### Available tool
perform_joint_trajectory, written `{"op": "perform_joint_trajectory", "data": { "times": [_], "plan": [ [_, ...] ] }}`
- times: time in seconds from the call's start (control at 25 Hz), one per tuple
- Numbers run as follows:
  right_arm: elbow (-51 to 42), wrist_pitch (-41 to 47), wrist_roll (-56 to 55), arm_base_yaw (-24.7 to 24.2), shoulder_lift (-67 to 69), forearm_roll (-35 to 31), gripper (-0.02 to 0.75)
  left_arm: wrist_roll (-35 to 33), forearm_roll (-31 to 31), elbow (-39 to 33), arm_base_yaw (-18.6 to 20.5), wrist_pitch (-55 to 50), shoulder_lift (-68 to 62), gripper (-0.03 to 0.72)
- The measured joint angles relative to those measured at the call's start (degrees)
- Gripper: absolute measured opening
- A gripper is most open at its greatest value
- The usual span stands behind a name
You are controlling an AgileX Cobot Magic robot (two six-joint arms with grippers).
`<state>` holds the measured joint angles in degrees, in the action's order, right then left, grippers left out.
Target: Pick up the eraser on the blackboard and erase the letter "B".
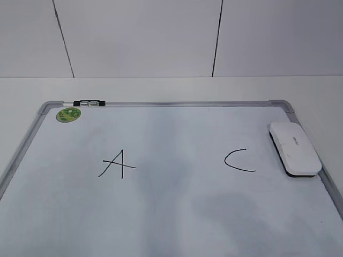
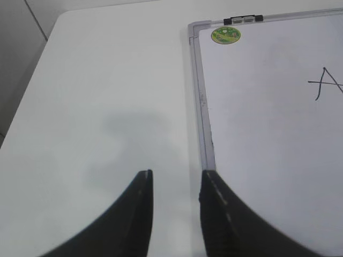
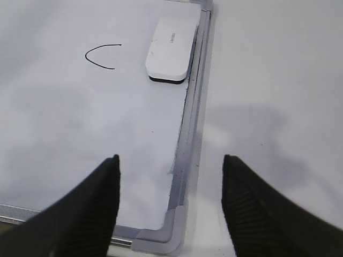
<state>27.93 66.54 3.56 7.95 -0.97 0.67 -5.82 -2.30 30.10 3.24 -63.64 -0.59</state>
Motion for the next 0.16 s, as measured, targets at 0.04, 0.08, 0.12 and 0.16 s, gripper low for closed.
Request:
{"op": "perform_joint_trajectory", "data": {
  "times": [0.04, 0.08, 0.12, 0.16],
  "plan": [
    [0.0, 0.0, 0.0, 0.0, 0.0, 0.0, 0.451, 0.0, 0.0, 0.0, 0.0, 0.0, 0.0, 0.234],
    [0.0, 0.0, 0.0, 0.0, 0.0, 0.0, 0.451, 0.0, 0.0, 0.0, 0.0, 0.0, 0.0, 0.234],
    [0.0, 0.0, 0.0, 0.0, 0.0, 0.0, 0.451, 0.0, 0.0, 0.0, 0.0, 0.0, 0.0, 0.234],
    [0.0, 0.0, 0.0, 0.0, 0.0, 0.0, 0.451, 0.0, 0.0, 0.0, 0.0, 0.0, 0.0, 0.234]
  ]
}}
